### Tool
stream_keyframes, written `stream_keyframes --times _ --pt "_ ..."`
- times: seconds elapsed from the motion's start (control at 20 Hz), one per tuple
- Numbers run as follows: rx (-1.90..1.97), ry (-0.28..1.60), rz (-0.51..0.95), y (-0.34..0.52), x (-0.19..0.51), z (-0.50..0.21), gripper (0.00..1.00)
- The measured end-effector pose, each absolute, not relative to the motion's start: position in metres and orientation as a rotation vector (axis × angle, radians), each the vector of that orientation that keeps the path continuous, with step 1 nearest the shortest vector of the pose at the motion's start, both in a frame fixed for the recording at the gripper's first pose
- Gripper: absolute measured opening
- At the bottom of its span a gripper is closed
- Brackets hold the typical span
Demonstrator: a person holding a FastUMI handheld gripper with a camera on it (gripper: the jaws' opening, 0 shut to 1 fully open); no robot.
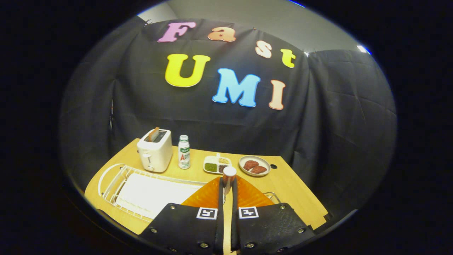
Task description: Take the plate from the dish rack, then take the spoon from the basket and place it into the plate.
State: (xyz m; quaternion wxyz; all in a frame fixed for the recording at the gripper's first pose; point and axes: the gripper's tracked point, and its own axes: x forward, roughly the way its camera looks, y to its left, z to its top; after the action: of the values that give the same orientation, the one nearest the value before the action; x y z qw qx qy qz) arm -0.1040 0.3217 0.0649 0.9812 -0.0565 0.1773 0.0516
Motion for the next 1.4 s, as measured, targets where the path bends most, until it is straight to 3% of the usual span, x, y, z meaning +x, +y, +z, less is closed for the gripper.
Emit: stream_keyframes --times 0.55,1.4 --pt "-0.164 0.439 0.341 0.392 -0.193 0.025 0.08" --pt "-0.052 0.643 0.445 0.442 -0.238 -0.064 0.08"
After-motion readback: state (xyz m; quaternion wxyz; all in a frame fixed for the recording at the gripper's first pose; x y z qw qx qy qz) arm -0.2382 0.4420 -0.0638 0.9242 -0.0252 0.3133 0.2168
